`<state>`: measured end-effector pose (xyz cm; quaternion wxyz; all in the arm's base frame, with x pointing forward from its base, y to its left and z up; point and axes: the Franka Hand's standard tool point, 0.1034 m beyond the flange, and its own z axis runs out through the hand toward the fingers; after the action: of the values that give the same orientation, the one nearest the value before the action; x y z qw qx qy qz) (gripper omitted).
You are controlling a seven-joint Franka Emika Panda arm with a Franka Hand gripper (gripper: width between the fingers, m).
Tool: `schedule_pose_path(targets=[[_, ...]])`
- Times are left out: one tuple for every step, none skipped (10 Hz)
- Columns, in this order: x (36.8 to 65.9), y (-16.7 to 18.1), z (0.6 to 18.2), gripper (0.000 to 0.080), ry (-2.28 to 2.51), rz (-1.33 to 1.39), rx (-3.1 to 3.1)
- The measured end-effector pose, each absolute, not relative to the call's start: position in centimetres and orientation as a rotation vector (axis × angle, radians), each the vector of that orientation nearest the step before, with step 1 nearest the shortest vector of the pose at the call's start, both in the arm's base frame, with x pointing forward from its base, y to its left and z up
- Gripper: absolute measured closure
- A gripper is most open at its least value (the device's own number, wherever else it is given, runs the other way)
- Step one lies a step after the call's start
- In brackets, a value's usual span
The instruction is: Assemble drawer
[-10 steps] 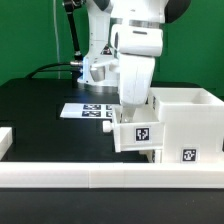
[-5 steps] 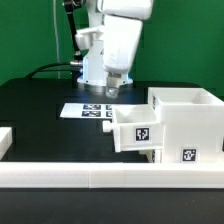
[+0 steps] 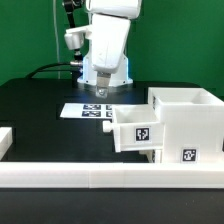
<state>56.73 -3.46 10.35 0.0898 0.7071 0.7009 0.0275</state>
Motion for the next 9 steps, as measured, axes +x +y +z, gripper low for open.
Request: schedule_pose_path(targets=[[56.7, -3.6, 9.5, 0.0151, 2.089, 0.074, 2.108], [57.5, -3.7, 9.2, 0.0151, 2.092, 0.066, 2.108], [58.4, -3.9, 8.9, 0.0151, 2.095, 0.070, 2.099], [58.6, -4.1, 8.5, 0.0151, 2.098, 0.067, 2.098], [58.5, -4.2, 8.2, 0.0151, 2.100, 0.063, 2.102], [58.4, -4.2, 7.6, 0.0151, 2.105, 0.055, 2.106], [58.2, -4.0, 6.6, 0.0151, 2.114, 0.042, 2.114], [58.0, -3.8, 5.9, 0.0151, 2.124, 0.032, 2.117], [57.8, -3.3, 5.6, 0.0151, 2.119, 0.024, 2.132]])
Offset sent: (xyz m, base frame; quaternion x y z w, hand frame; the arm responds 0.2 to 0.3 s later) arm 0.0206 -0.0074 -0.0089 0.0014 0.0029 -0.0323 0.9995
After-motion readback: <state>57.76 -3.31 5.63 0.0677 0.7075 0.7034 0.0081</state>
